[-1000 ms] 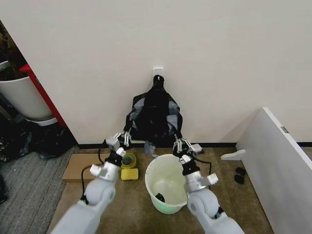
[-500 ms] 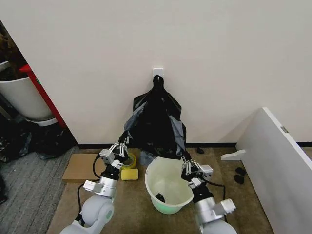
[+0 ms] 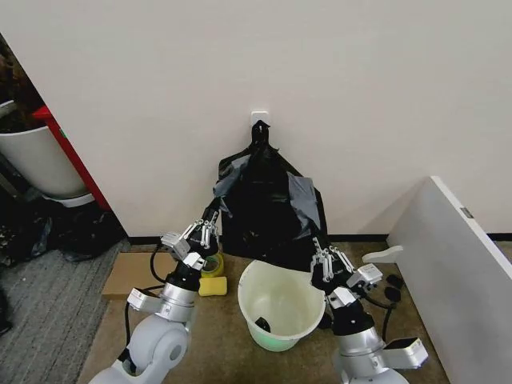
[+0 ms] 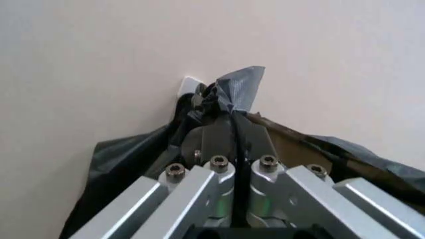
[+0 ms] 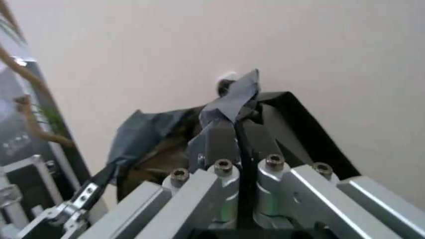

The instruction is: Place the garbage bag over the trash bin.

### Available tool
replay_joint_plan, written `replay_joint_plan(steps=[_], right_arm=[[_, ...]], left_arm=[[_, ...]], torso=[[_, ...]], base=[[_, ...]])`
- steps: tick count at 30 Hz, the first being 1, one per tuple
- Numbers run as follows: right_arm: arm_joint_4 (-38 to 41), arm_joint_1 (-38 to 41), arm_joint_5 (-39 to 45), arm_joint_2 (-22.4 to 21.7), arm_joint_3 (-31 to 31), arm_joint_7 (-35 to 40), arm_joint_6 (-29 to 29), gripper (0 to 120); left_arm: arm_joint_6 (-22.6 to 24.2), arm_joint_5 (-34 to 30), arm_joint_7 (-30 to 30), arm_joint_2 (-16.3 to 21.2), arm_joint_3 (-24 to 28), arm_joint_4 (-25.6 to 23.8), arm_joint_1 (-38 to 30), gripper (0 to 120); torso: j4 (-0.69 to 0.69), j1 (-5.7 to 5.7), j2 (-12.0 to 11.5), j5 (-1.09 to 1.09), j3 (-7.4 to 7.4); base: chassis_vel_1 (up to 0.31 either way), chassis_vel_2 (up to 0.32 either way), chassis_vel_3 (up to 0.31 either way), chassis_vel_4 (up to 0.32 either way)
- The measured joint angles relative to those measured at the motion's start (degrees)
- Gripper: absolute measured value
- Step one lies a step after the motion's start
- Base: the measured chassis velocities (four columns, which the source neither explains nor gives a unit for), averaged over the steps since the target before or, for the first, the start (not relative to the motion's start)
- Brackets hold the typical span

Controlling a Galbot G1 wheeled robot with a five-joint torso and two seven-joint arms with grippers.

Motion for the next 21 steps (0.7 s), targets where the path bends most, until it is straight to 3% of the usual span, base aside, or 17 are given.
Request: replay_joint_plan(steps=[4, 12, 21], right_arm=[[1.22, -1.25, 0.75, -0.18, -0.09, 4.37, -2.43, 0], [-2.36, -3.67, -1.39, -2.68, -0.08, 6.51, -1.59, 0], [-1.49, -4.03, -3.20, -2.76, 0.31, 4.75, 0.63, 0]], left_arm=[[0.11, 1.05, -0.09, -0.63, 0.12, 1.03, 1.96, 0], [-1.94, 6.98, 0.15, -1.58, 0.77, 4.86, 4.98, 0], [-1.92, 6.34, 0.32, -1.86, 0.84, 3.06, 4.31, 0]], torso=[[0.00, 0.00, 0.00, 0.00, 0.00], [0.00, 0.00, 0.00, 0.00, 0.00], [0.00, 0.00, 0.00, 0.00, 0.00]], base=[[0.000, 0.000, 0.000, 0.000], [0.000, 0.000, 0.000, 0.000], [0.000, 0.000, 0.000, 0.000]])
